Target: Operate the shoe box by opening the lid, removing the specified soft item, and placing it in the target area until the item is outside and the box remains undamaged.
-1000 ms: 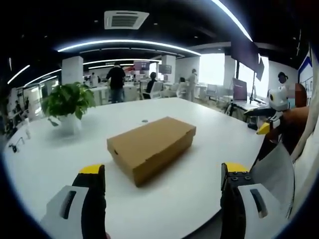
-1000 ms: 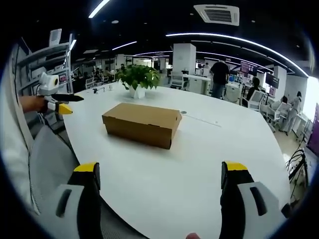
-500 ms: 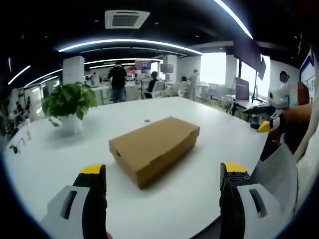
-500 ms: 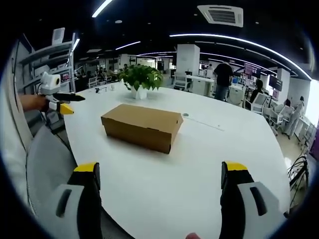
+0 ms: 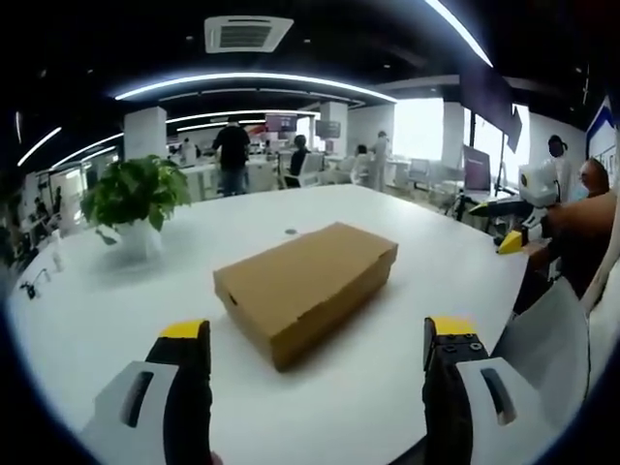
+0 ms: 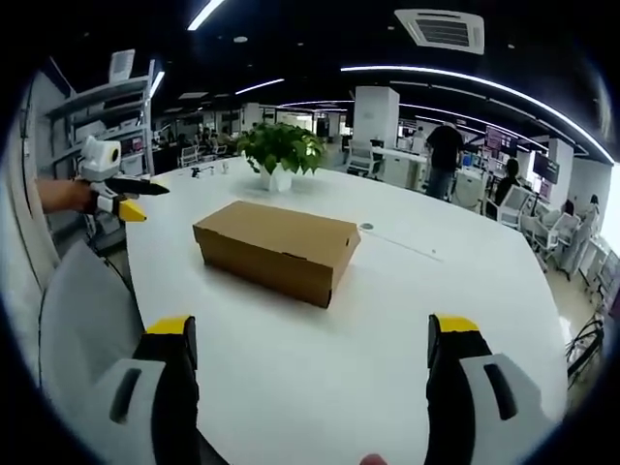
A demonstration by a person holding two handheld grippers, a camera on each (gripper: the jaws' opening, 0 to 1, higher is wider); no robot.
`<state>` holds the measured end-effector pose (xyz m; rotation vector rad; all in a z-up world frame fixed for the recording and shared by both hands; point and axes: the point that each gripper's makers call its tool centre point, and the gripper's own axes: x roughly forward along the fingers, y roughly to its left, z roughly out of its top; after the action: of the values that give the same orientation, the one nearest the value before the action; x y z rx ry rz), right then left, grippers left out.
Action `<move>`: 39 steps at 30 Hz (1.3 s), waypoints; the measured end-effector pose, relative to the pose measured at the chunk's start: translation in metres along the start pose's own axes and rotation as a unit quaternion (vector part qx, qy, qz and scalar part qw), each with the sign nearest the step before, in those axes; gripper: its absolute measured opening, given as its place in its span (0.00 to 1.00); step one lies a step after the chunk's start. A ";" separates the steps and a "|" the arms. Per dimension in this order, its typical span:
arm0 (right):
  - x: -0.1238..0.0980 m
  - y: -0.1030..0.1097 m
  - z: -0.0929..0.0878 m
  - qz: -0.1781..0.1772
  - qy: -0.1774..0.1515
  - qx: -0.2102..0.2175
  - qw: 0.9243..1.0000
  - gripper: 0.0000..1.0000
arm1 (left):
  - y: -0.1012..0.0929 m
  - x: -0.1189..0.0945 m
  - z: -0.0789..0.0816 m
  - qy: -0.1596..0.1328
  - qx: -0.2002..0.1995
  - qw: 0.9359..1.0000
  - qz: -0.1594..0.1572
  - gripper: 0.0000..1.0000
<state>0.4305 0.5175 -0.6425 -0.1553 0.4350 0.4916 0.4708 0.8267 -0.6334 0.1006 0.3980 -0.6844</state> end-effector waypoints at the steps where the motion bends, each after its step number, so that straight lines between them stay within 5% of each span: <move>1: 0.002 0.000 0.000 0.002 0.000 0.000 1.000 0.94 | 0.000 0.001 0.000 0.000 0.001 1.000 0.001 0.91; 25: 0.063 -0.011 0.004 0.061 -0.001 -0.057 0.997 0.80 | 0.021 0.037 -0.019 0.016 0.028 0.999 0.042 0.82; 39: 0.104 -0.017 0.008 0.097 0.005 -0.088 0.991 0.70 | 0.033 0.062 -0.032 0.032 0.005 0.998 0.056 0.71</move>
<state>0.5244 0.5488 -0.6809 -0.2863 0.4176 0.7220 0.5249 0.8217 -0.6882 0.1542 0.4459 -0.5732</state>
